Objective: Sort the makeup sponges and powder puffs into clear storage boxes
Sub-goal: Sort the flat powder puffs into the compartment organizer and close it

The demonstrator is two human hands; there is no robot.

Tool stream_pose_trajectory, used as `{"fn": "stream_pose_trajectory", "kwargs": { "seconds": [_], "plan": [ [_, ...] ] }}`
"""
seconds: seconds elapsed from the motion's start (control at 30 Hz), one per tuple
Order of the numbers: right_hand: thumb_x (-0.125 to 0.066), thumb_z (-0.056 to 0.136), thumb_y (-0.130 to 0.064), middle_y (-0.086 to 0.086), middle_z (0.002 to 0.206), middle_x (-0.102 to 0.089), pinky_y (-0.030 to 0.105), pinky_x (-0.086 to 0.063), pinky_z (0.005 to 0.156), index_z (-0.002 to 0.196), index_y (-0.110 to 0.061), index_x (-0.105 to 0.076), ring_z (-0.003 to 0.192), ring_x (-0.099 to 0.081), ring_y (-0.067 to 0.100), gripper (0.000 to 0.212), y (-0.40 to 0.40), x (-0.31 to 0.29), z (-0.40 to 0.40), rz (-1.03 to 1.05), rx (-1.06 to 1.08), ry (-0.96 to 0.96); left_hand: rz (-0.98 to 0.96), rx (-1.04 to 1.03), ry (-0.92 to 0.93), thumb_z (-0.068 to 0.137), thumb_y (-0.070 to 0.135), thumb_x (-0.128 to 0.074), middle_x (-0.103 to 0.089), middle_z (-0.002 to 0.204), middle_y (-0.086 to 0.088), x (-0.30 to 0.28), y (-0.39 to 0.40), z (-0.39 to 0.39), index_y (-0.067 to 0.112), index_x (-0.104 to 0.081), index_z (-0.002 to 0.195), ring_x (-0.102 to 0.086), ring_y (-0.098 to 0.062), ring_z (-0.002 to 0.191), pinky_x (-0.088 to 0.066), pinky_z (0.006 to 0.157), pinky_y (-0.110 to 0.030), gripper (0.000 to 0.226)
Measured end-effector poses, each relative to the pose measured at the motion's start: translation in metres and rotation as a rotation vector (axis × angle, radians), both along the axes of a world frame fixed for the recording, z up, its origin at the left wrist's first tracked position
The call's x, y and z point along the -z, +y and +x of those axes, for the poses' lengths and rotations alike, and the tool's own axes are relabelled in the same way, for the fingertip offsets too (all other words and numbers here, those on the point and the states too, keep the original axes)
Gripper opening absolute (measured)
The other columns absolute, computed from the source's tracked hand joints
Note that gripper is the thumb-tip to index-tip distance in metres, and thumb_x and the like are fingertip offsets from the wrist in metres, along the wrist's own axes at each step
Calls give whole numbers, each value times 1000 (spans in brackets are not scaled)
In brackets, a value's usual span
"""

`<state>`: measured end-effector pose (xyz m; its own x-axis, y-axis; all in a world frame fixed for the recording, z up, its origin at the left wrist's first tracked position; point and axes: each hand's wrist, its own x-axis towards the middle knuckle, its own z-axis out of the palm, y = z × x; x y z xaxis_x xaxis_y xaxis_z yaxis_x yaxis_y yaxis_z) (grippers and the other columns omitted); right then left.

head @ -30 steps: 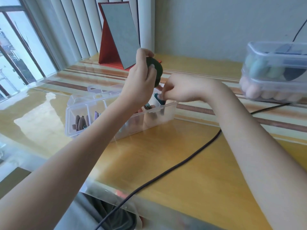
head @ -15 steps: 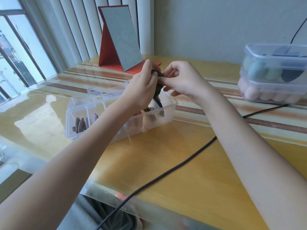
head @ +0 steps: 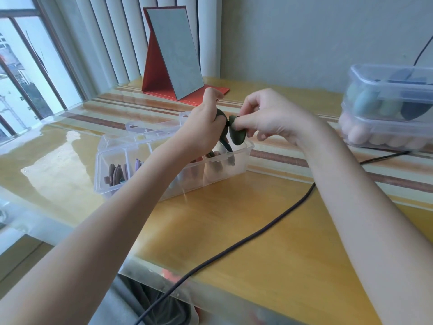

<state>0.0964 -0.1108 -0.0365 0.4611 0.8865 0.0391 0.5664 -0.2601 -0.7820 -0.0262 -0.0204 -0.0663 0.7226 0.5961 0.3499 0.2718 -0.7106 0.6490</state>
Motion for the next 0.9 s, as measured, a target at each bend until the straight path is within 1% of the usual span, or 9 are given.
{"fn": "stream_pose_trajectory", "kwargs": {
  "seconds": [0.17,0.27,0.37,0.47,0.53,0.6,0.73,0.83,0.9],
  "plan": [
    [-69,71,-11,0,53,-56,19,-39,39,66,-12,-55,42,-49,9,14,-2,-9,-3,181,51,88,26,7,-15,91,2,-33,-56,77,-5,0,0,-1,7,-32,124,-46,-10,64,-38,49,-9,34],
    [-69,73,-12,-2,50,-59,20,-40,40,68,-11,-59,41,-51,9,12,-4,-7,-2,47,17,-23,49,-9,-42,92,-1,-31,-47,75,-1,0,-1,-1,4,-31,127,-42,-8,63,-36,51,-12,35],
    [-71,76,-15,1,62,-60,23,-43,45,69,-12,-63,44,-49,13,11,-1,1,-10,-108,-48,-105,95,-37,-83,91,-4,-31,-42,75,1,0,-2,-1,1,-30,128,-38,-9,64,-32,52,-18,37],
    [-75,77,-18,1,67,-59,23,-40,45,70,-15,-65,49,-44,15,13,1,2,-14,-125,-70,-95,107,-51,-91,91,-5,-32,-45,81,-3,0,-3,-2,1,-31,128,-40,-12,67,-33,55,-18,38],
    [-76,77,-21,2,67,-59,21,-34,42,71,-17,-65,52,-44,16,13,1,1,-15,-140,-82,-147,129,-63,-113,90,-4,-32,-44,77,0,-2,-6,-2,3,-33,126,-41,-13,65,-33,53,-19,37],
    [-74,78,-21,4,72,-65,22,-33,43,74,-19,-65,57,-50,17,10,2,0,-16,-161,-107,-205,207,-86,-184,88,-2,-32,-49,82,-5,-5,-10,-3,3,-36,123,-44,-22,68,-36,58,-33,36],
    [-67,79,-19,4,69,-60,25,-36,52,76,-12,-67,61,-49,20,7,4,2,-21,-210,-133,-291,287,-85,-335,87,0,-28,-57,100,-17,-10,-12,-8,0,-39,117,-58,-33,70,-49,67,-43,32],
    [-66,81,-18,5,67,-54,24,-34,49,78,-7,-65,59,-45,21,12,3,0,-20,-244,-155,-302,270,-9,-250,87,-1,-31,-58,93,-9,-7,-11,-9,2,-37,119,-57,-29,73,-47,66,-40,33],
    [-65,86,-22,0,70,-68,20,-40,43,82,-11,-71,56,-54,12,14,0,-5,-14,-251,-170,-225,250,-15,-148,89,0,-32,-55,82,-4,-4,-8,-8,5,-35,121,-52,-25,68,-39,59,-36,32]
  ]
}}
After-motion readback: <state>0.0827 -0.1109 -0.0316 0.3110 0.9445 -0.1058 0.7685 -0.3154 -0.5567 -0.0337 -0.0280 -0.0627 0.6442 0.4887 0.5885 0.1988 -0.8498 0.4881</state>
